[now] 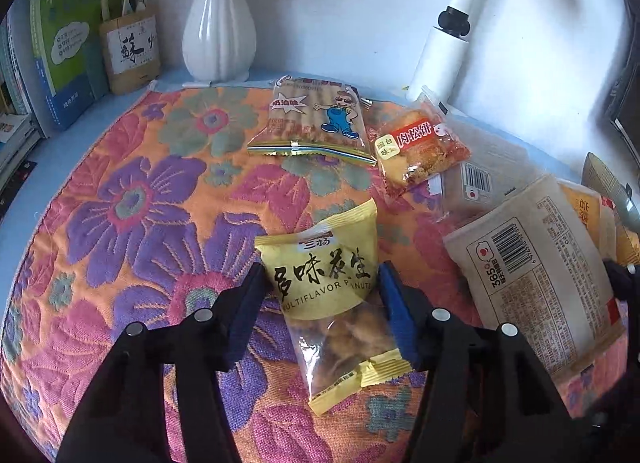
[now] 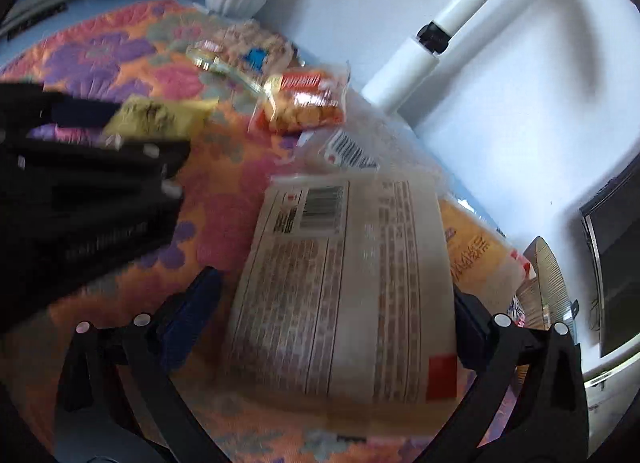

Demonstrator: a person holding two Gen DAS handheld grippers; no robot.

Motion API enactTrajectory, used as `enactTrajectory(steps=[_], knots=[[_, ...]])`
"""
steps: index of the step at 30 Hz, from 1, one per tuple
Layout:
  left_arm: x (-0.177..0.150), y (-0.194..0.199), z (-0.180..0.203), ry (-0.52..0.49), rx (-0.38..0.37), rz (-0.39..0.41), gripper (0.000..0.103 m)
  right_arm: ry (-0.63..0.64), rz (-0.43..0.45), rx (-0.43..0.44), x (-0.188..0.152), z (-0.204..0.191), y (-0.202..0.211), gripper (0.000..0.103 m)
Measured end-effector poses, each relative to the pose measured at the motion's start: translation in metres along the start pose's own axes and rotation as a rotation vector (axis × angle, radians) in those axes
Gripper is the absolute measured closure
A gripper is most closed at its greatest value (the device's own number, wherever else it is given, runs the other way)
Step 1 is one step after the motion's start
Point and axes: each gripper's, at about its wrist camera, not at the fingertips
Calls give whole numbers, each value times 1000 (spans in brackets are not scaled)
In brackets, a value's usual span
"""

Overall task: Organize snacks
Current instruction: 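Grasp the yellow peanut pack with the left tool while the right tool lifts the white bag, then carry both packs to the glass bowl and open both tools over it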

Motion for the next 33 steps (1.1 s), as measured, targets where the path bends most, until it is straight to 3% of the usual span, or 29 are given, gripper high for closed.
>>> enactTrajectory(steps=[2, 4, 10, 15, 24, 33], knots=[[0, 0, -2, 2, -11, 0, 44, -81, 35, 8, -6, 13, -4, 7], [-2, 2, -2, -5, -17, 8, 56, -100, 48, -36, -10, 18, -5, 28], [-6, 14, -7, 12, -56, 48, 61, -389, 242, 197, -34, 68, 19, 29], [-3, 33, -1, -8, -63, 103, 61, -554, 365, 313, -56, 108, 44, 29], [6, 61, 23, -51, -41, 147, 61, -651, 413, 337, -75, 144, 67, 29], [12, 79, 56, -91, -76, 173, 61, -696, 442, 338, -94, 172, 72, 29]])
Point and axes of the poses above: each gripper's, at about its wrist camera, not at the fingertips, and y roughly against the way its jaws point, z to its right, x to its top, and after that the axes turned 10 degrees about y, right-handed
